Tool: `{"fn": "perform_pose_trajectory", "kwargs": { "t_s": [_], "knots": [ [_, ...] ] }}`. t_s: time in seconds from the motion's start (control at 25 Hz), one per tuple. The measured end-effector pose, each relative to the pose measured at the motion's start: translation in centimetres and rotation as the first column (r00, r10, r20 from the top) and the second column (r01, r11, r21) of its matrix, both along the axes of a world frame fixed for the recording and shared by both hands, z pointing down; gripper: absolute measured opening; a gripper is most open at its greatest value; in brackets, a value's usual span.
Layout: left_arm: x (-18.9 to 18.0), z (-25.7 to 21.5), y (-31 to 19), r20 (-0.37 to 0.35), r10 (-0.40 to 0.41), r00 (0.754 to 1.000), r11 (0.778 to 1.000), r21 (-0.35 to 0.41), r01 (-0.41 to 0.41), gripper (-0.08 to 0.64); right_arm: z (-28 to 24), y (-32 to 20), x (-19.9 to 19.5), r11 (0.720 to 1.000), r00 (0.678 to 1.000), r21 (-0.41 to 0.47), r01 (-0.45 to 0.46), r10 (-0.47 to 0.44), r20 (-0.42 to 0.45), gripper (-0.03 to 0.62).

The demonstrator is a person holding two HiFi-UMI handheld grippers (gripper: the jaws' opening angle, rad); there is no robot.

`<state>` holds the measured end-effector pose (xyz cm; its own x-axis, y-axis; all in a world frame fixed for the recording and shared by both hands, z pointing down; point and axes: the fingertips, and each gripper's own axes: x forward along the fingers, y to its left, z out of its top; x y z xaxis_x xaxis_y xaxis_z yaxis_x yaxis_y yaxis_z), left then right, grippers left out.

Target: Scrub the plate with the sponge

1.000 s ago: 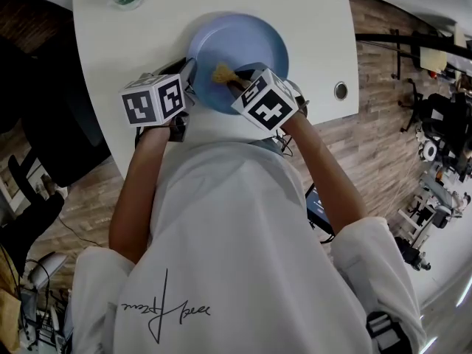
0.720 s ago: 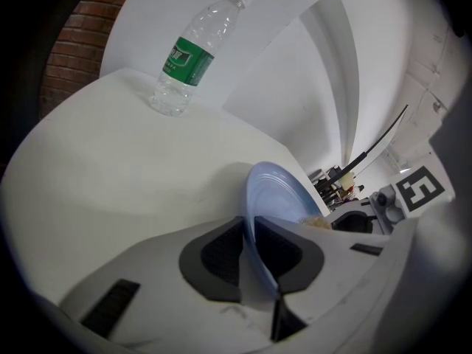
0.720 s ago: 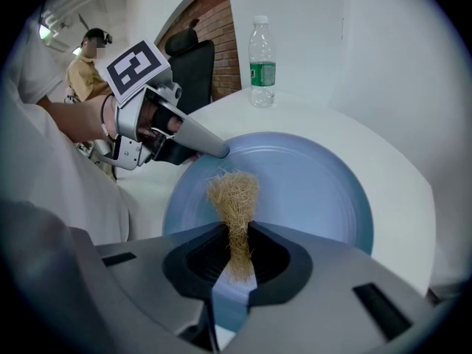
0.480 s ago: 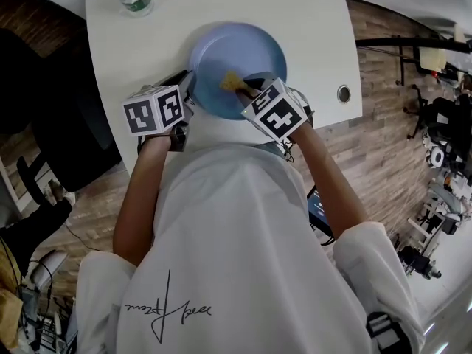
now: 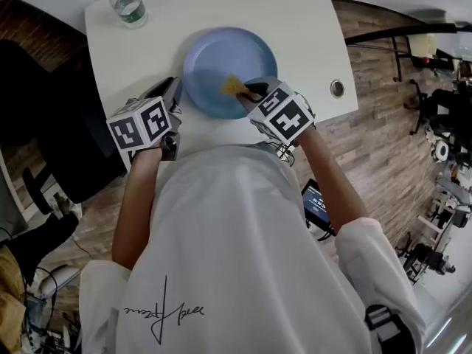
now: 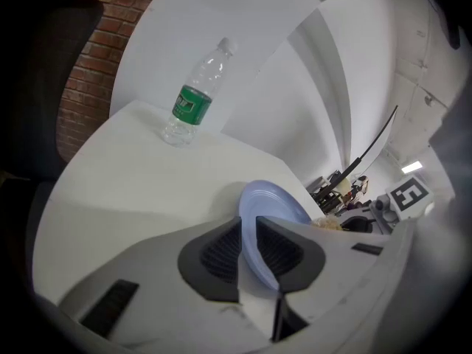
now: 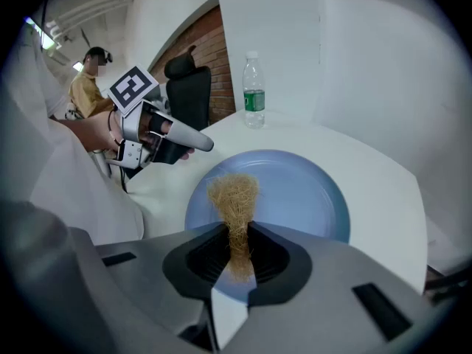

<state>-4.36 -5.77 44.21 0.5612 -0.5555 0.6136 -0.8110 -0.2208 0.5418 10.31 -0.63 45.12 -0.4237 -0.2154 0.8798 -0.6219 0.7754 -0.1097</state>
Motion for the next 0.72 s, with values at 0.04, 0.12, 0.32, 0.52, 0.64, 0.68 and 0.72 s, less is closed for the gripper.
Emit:
{"fn": "perform_pose_trajectory", "kwargs": {
  "t_s": [0.04, 0.12, 0.32, 0.52, 0.64, 0.68, 0.72],
  "knots": [
    [0.0, -0.6, -0.1, 0.000, 0.003, 1.000, 1.000, 0.015, -0.003, 0.074, -0.5, 0.0, 0.1, 1.000, 1.000, 0.010, -0.008, 0.008, 0.010, 0.044],
    [0.2, -1.9, -0.2, -0.005, 0.012, 1.000, 0.999, 0.046, -0.012, 0.074, -1.5, 0.1, 0.4, 0.999, 0.999, 0.028, -0.030, 0.029, 0.031, 0.044],
    [1.2, -6.0, -0.3, -0.032, 0.042, 0.999, 0.990, 0.136, -0.038, 0.074, -4.0, 0.4, 0.8, 0.993, 0.991, 0.071, -0.099, 0.092, 0.096, 0.044],
    [2.3, -9.2, 0.3, -0.091, 0.063, 0.994, 0.978, 0.205, -0.043, 0.070, -7.0, 0.9, 0.8, 0.980, 0.971, 0.116, -0.164, 0.140, 0.192, 0.044],
    [2.8, -10.6, 0.9, -0.106, 0.078, 0.991, 0.971, 0.235, -0.051, 0.049, -8.9, 0.7, 1.2, 0.964, 0.952, 0.150, -0.221, 0.180, 0.247, 0.044],
    [2.7, -11.1, 1.0, -0.103, 0.083, 0.991, 0.968, 0.245, -0.056, 0.049, -9.5, 0.6, 1.2, 0.958, 0.946, 0.162, -0.235, 0.188, 0.263, 0.044],
    [2.7, -11.5, 1.0, -0.102, 0.086, 0.991, 0.965, 0.256, -0.058, 0.044, -10.2, 0.6, 1.3, 0.953, 0.941, 0.174, -0.247, 0.193, 0.278, 0.044]
  ]
}}
